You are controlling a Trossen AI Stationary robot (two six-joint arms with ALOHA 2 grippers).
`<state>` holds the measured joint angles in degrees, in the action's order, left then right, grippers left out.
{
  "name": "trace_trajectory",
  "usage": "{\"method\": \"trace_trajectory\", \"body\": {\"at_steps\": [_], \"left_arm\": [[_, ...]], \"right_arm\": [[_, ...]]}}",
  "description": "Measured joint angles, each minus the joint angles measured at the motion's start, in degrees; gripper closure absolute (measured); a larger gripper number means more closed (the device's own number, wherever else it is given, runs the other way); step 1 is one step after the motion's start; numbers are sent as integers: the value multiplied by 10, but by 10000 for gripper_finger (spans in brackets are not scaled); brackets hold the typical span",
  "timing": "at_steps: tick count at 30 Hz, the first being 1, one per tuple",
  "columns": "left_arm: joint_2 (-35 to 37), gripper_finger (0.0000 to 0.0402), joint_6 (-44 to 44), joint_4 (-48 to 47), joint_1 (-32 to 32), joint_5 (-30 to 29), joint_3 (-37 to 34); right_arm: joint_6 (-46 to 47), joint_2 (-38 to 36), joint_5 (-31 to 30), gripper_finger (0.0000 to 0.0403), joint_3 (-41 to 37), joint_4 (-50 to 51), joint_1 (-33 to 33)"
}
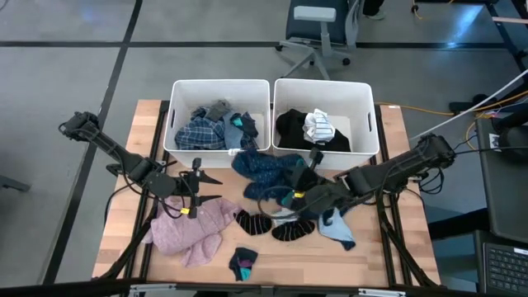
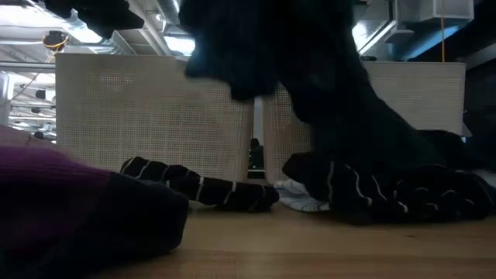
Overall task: Sort clothes
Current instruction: Put the dark blue shirt into the left white bin
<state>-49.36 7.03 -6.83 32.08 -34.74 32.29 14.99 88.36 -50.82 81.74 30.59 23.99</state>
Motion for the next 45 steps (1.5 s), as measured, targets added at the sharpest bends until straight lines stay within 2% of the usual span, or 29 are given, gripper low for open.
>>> {"method": "trace_trajectory", "body": {"at_steps": [4,9,15,20,26,30,42,45], "left_arm": [[0,222,0,0,0,0,0],[0,222,-1,0,0,0,0],[0,222,-1,0,0,0,0],[0,222,-2,0,0,-1,0],[0,222,-6,3,0,-2,0],[0,222,-9,3,0,-2,0],[0,222,-16,5,0,-4,0],[0,222,-17,13,-2,-4,0]], "right_arm": [[-87,0,-55,380,67,-4,0],[-169,0,-86,382,145,-9,0],[-228,0,-88,381,216,-15,0],[-311,-1,-85,380,233,-96,0],[-451,-1,-17,381,236,-255,-9],[-498,-1,29,380,236,-343,-36],[-499,33,222,380,236,-504,-173],[-473,44,245,380,236,-557,-204]]}}
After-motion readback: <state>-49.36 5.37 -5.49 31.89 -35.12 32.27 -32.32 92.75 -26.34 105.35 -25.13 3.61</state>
